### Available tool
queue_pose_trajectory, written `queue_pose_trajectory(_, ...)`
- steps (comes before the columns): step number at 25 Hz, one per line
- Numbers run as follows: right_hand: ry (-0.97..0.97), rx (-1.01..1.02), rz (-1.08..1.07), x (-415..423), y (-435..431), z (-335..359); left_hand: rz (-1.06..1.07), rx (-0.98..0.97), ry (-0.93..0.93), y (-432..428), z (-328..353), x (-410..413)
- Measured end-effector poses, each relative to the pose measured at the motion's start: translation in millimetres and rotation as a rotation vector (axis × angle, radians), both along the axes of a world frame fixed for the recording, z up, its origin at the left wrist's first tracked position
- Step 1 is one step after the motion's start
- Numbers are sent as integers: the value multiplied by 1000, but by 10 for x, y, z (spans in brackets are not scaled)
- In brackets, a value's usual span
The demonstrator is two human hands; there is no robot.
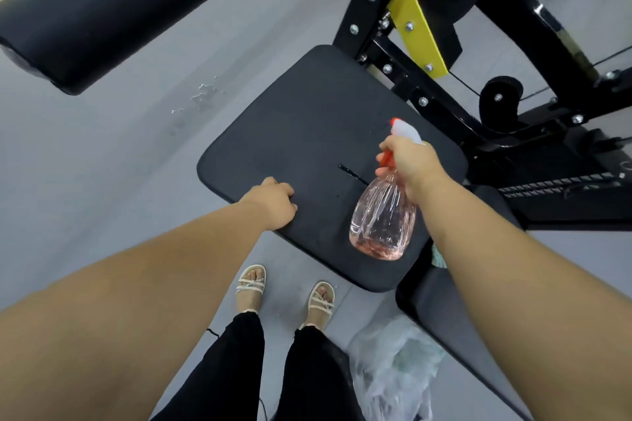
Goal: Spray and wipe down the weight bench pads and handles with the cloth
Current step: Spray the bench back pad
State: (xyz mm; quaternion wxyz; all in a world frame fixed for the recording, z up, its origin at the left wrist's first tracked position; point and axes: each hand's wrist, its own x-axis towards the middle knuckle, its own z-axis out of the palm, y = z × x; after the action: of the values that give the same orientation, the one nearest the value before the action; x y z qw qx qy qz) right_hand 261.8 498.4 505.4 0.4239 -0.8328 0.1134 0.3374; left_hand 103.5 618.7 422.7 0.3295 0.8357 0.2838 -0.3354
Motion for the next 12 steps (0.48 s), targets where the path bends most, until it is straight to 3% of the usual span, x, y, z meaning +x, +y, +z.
queue_pose_trajectory(6,30,-12,-277,-89,-869,33,-45,37,31,-279,31,175)
queue_pose_trajectory(12,135,-78,-91,-568,-1391,21,-127,75,-13,-620,26,259)
